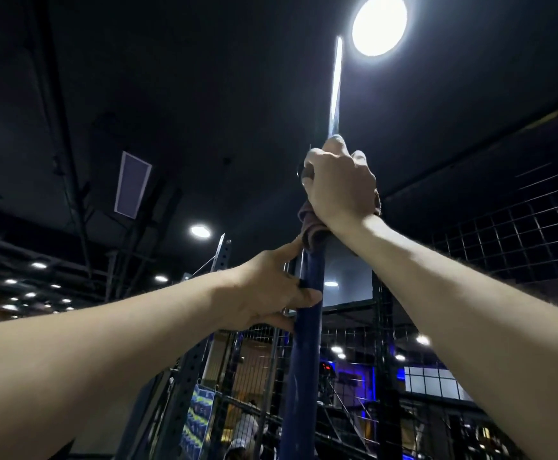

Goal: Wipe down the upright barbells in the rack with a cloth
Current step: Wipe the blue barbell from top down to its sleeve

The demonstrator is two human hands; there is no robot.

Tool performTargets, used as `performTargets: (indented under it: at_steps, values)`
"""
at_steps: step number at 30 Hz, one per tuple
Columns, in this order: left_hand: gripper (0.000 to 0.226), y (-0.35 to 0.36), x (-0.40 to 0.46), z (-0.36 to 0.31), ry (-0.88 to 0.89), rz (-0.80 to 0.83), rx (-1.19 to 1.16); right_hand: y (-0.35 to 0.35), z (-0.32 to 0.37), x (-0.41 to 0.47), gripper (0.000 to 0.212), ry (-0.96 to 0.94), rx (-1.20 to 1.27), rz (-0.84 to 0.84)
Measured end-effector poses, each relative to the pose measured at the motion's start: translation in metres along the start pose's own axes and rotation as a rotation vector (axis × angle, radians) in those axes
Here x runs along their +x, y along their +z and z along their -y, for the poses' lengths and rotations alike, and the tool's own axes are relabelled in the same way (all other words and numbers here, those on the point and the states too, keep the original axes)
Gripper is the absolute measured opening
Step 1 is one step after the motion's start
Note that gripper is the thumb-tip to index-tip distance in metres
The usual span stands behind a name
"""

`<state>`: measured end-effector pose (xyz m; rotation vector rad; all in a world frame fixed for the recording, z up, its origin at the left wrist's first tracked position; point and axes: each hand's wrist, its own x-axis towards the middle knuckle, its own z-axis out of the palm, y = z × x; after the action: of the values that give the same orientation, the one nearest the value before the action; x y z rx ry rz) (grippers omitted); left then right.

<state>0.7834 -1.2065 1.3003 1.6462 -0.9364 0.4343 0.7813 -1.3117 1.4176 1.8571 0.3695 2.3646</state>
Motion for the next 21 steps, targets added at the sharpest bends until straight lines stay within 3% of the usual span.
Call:
performTargets:
  at_steps: [2,5,8,10,12,15,18,19,21]
  values:
    - [0.084,0.001,0.002,0.001,0.004,0.0,-0.018,0.004,-0.008,0.002,0.013,0.042,0.042,-0.023]
    - [0.087,0.0,0.002,0.004,0.011,0.02,-0.02,0.011,-0.022,0.0,0.01,0.39,0.535,-0.098]
    - [0.087,-0.001,0.003,0.005,0.011,0.006,-0.004,0.013,-0.024,0.002,0.006,0.714,0.847,0.007]
    - [0.087,-0.001,0.0,0.005,0.005,0.001,-0.023,0.014,-0.022,-0.002,0.003,0.865,0.903,0.064]
    - [0.087,-0.001,-0.002,0.005,0.012,0.032,-0.042,0.015,-0.023,-0.007,0.002,0.793,0.769,-0.008]
    - [0.082,-0.003,-0.004,0.002,0.011,0.037,-0.056,0.003,-0.015,-0.014,0.012,0.407,0.529,-0.168]
    - [0.081,-0.002,-0.003,0.002,0.013,0.009,-0.022,-0.01,-0.002,-0.017,0.014,0.037,0.261,-0.052]
    - [0.082,-0.002,-0.003,0.002,0.012,-0.001,-0.011,-0.009,-0.005,-0.016,0.015,0.015,0.22,-0.001]
    - [0.085,-0.002,-0.002,0.005,0.011,-0.011,-0.002,-0.001,-0.016,-0.008,0.016,0.142,0.335,0.017]
